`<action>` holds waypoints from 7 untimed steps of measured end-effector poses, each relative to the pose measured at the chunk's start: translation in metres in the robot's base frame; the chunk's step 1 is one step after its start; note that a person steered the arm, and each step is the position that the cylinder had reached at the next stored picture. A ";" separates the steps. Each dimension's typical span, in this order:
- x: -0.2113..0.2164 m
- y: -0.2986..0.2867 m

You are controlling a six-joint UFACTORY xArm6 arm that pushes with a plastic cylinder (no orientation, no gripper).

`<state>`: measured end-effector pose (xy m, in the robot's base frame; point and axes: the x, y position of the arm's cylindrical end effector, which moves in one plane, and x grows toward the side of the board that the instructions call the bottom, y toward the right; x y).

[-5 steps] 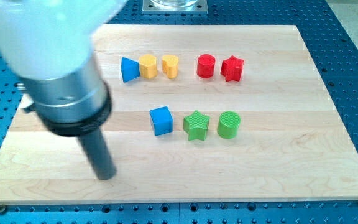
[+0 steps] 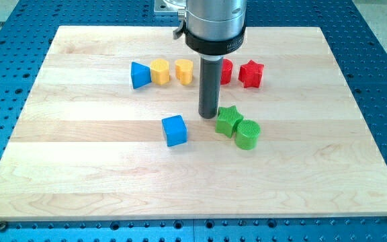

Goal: Place the green star and blue cube in a horizontal line

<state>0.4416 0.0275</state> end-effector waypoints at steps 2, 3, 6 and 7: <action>0.028 -0.021; 0.040 -0.022; 0.050 -0.106; 0.075 -0.088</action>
<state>0.5164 -0.0602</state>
